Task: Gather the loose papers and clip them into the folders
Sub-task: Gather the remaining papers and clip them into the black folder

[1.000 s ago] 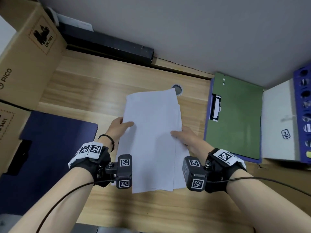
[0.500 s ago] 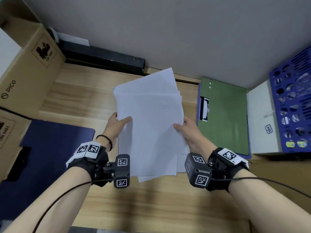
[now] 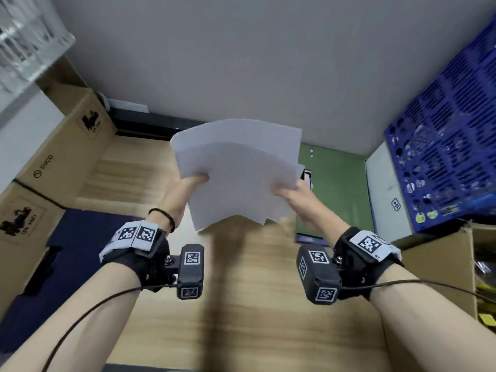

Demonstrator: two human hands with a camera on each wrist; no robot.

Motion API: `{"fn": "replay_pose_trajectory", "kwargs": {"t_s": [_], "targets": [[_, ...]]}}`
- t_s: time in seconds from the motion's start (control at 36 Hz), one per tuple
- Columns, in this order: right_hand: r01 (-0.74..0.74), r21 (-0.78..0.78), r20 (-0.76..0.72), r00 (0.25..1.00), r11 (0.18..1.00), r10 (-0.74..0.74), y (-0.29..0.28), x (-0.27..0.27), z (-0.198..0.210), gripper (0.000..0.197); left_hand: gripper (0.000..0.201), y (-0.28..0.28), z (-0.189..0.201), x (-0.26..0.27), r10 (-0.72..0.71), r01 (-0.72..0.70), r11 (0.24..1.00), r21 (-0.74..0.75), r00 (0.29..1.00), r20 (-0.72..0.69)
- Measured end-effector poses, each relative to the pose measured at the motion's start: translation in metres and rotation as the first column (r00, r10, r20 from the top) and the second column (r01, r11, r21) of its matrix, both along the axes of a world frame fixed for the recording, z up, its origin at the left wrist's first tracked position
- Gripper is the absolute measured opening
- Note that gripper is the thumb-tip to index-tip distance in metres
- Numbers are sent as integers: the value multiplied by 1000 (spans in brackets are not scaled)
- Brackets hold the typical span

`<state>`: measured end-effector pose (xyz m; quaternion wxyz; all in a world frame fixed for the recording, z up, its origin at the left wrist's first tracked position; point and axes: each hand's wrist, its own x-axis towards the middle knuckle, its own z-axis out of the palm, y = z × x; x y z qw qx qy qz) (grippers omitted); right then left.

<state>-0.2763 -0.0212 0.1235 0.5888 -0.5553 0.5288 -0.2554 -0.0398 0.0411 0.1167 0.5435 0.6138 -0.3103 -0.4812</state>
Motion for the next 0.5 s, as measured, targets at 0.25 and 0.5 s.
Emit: {"fn": "replay_pose_trajectory", "kwargs": {"t_s": [0.25, 0.5], "targets": [[68, -19, -15, 998, 997, -68, 6, -6, 4, 33, 26, 8, 4, -9, 44, -45, 999, 24, 999, 30], [102, 13, 151, 983, 995, -103, 10, -9, 11, 27, 27, 10, 16, -10, 5, -8, 995, -102, 999, -38]]}}
